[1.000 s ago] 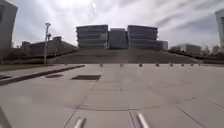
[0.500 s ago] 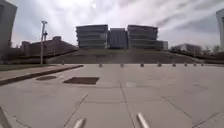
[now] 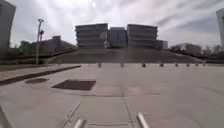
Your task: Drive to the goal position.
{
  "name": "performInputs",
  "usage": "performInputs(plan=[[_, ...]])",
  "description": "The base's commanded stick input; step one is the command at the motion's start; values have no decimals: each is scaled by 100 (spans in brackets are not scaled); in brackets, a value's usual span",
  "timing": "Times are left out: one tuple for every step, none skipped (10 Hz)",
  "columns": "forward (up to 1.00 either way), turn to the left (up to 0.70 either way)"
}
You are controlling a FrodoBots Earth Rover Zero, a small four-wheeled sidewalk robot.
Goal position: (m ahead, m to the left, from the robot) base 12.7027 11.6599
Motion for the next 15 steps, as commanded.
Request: performInputs(plan=[[100, 0], [100, 0], [100, 0], [100, 0], [100, 0], [100, 0], [100, 0], [100, 0], [100, 0], [100, 0], [100, 0], [100, 0], [100, 0], [100, 0], [100, 0]])
